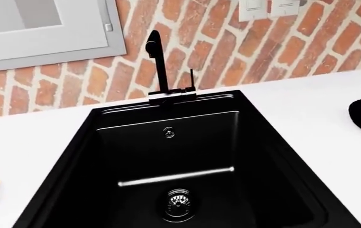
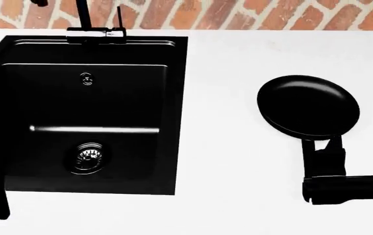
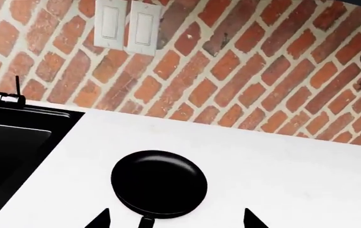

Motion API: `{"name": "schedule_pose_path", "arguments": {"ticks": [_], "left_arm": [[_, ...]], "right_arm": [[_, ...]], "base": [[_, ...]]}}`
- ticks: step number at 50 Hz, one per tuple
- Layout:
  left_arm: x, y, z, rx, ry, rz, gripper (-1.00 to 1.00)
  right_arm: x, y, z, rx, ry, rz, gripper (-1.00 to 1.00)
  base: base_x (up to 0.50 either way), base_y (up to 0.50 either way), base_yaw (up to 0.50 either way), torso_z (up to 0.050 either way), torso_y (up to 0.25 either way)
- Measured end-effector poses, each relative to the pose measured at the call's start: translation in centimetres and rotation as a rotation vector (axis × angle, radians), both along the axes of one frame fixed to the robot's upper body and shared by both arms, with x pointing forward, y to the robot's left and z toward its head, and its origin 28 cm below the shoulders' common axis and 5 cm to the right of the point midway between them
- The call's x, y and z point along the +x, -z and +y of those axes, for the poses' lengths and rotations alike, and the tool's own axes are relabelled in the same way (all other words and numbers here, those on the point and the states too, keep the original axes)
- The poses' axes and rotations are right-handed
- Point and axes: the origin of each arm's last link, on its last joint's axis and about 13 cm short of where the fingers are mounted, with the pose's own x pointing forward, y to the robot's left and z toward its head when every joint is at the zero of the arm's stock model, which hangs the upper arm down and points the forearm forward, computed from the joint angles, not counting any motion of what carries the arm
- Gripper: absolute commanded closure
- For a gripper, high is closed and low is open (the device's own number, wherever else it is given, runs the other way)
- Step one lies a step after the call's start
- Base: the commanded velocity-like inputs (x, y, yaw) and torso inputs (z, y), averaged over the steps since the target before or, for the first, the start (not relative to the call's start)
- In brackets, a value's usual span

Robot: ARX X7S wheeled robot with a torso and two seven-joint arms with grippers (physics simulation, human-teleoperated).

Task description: Pick the pan and sponge and place them into the sink. Then turn on the water.

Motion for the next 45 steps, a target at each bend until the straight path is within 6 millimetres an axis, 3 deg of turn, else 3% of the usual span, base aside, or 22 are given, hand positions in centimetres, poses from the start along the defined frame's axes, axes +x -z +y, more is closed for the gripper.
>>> {"name": "schedule_pose_path", "arguments": {"ticks": [20,28,45], "left_arm": [[-0.1,0.3,0.1,0.008,0.002,0.017,-1.00],[-0.1,0.5,0.1,0.011,0.006,0.024,-1.00],[-0.3,1.2,0.2,0.003,0.009,0.039,-1.00]], "right_arm": [[-0.6,0.1,-0.2,-0.020,0.020,0.034,-1.00],[-0.7,-0.1,-0.3,-0.018,0.038,0.065,-1.00],[-2.0,-0.2,0.5,-0.006,-0.032,0.329,-1.00]], "base": [[0.44,0.03,0.00,0.000,0.001],[0.00,0.00,0.00,0.000,0.001],[0.00,0.00,0.00,0.000,0.000]]}}
